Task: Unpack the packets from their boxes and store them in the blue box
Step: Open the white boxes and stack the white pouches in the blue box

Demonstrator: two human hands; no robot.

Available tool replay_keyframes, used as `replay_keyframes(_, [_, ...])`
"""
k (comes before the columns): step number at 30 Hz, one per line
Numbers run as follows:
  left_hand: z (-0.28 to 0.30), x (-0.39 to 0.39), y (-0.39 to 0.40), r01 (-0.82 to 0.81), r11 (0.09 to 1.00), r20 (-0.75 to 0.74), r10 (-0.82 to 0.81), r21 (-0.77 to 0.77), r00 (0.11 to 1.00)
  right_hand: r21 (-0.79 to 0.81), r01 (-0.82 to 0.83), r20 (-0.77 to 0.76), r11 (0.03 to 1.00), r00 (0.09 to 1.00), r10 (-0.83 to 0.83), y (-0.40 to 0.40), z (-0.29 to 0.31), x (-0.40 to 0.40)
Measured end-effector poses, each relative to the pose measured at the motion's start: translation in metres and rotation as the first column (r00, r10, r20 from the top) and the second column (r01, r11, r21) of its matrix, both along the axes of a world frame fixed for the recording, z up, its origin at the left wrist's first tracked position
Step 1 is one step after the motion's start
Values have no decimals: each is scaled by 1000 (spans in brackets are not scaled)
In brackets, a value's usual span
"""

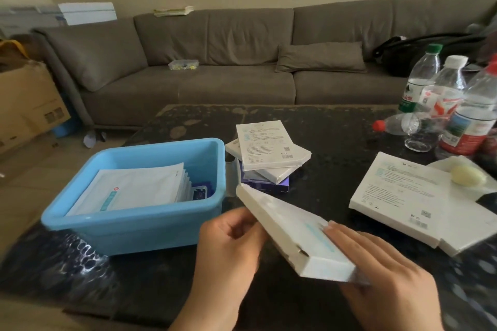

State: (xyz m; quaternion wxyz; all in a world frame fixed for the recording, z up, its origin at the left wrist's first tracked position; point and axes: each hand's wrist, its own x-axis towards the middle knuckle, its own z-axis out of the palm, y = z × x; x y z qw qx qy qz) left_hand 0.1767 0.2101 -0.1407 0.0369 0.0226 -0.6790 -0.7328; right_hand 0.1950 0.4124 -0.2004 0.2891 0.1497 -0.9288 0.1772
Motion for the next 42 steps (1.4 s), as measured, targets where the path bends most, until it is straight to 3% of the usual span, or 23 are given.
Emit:
replay_keyframes(3, [-5,-2,-2,2,998,213,11,-65,977,124,40,-29,991,999,-37,3,-3,0])
replay_keyframes(8, [-11,2,-6,100,985,317,-51,-140,947,215,69,-92,974,994,-50,4,-12,0])
replay_keyframes(17, [-30,-1,-14,207,938,373,-93,-278,923,266,62,-272,962,962,13,1,-24,1])
replay_keyframes(27, [-26,-1,-20,326,880,336,-208,-345,919,233,91,-226,968,974,-37,-6,-16,0])
replay_keyframes(37, [-20,0,-26,329,896,237,-265,-297,935,187,130,-195,974,976,-93,-6,-16,1])
replay_keyframes(42, [-15,1,-38,341,933,313,-292,-115,904,171,139,-204,975,974,-103,-5,-13,-1])
